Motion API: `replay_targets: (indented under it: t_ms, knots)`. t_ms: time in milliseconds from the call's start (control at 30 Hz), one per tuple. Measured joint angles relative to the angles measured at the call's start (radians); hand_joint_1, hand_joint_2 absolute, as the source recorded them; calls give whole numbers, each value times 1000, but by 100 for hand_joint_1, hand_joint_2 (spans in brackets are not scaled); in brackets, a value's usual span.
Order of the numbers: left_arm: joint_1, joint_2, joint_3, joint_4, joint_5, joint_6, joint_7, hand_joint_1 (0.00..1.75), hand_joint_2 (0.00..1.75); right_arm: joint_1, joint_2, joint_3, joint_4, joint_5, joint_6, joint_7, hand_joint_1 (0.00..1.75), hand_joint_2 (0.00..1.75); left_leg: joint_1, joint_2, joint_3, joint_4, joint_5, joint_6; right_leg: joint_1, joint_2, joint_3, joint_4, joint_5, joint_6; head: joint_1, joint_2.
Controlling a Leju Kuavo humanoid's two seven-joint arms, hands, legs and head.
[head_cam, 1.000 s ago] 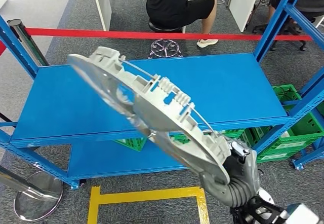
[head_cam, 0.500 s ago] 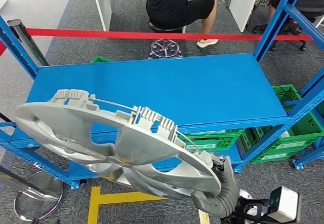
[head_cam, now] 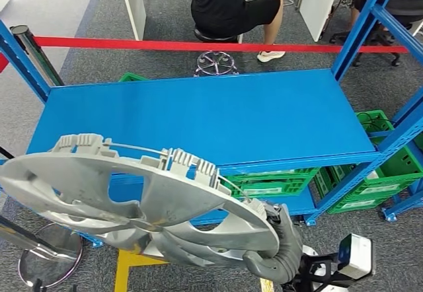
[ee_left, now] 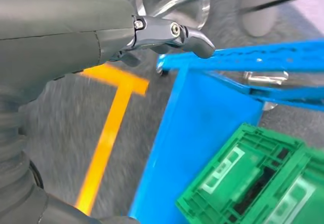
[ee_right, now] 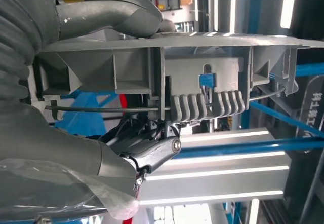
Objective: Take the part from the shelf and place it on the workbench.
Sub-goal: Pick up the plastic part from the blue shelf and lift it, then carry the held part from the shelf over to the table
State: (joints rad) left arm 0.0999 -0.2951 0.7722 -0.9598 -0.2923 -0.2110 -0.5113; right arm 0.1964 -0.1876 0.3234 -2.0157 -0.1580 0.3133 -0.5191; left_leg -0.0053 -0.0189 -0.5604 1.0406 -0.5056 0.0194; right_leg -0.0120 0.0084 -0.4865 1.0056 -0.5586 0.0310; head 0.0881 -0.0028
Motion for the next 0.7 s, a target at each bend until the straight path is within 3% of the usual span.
replay_targets:
  t_ms: [133, 267, 333, 400, 433, 467, 500, 533, 600, 633, 700]
  knots:
    - [31, -20, -64, -141, 13, -49, 23, 0, 175, -17, 7, 3, 33, 7, 50, -1, 175, 175, -4, 0, -1, 3, -3, 5, -3, 0, 0, -1, 1, 5, 0, 0]
    - [35, -19, -155, -191, 42, 15, 5, 0, 175, -48, 14, 10, 51, 12, 56, -1, 175, 175, 0, 2, 5, -14, 11, 22, -5, 0, -3, 2, -4, 17, 1, 0]
    - [36, -17, -178, -197, 131, -1, 18, 0, 175, -59, 15, 12, 57, 18, 45, -1, 175, 175, 7, 5, 9, -30, 21, 31, -4, -1, -37, 69, -47, 22, 5, 0]
    - [42, -17, -179, -199, 227, -36, 49, 0, 175, -64, 15, 13, 64, 21, 39, -2, 175, 175, 8, 8, 8, -31, 23, 32, -5, -2, -100, 197, -100, 27, 7, 0]
    - [47, -17, -178, -200, 267, -54, 67, 0, 175, -64, 15, 13, 68, 21, 38, -2, 175, 175, 8, 9, 8, -30, 23, 32, -7, -2, -127, 248, -110, 30, 8, 0]
    - [52, -18, -176, -201, 297, -68, 85, 0, 175, -64, 15, 13, 72, 22, 37, -3, 175, 175, 8, 10, 8, -29, 21, 31, -8, -2, -141, 268, -99, 32, 8, 0]
    - [57, -19, -174, -203, 320, -78, 104, 0, 175, -64, 15, 13, 74, 23, 33, -4, 175, 175, 10, 9, 8, -28, 20, 29, -10, -3, -138, 251, -69, 34, 8, 0]
    - [60, -21, -172, -206, 336, -83, 123, 0, 175, -64, 15, 13, 76, 26, 29, -6, 175, 175, 12, 8, 9, -26, 17, 25, -12, -3, -118, 197, -26, 36, 8, 0]
    - [66, -24, -163, -217, 340, -66, 150, 0, 175, -64, 15, 12, 77, 35, 17, -11, 175, 175, 13, 5, 6, -19, 11, 12, -14, -3, -65, 80, 29, 38, 9, 0]
    - [68, -25, -156, -223, 329, -46, 158, 0, 175, -64, 15, 12, 77, 39, 13, -14, 175, 175, 12, 4, 4, -15, 9, 5, -13, -2, -49, 45, 36, 36, 10, 0]
    - [71, -24, -133, -231, 292, 1, 174, 0, 175, -62, 15, 9, 75, 45, 9, -18, 175, 175, 8, 3, -5, -8, 12, -8, -11, 2, -42, 29, 27, 21, 8, 0]
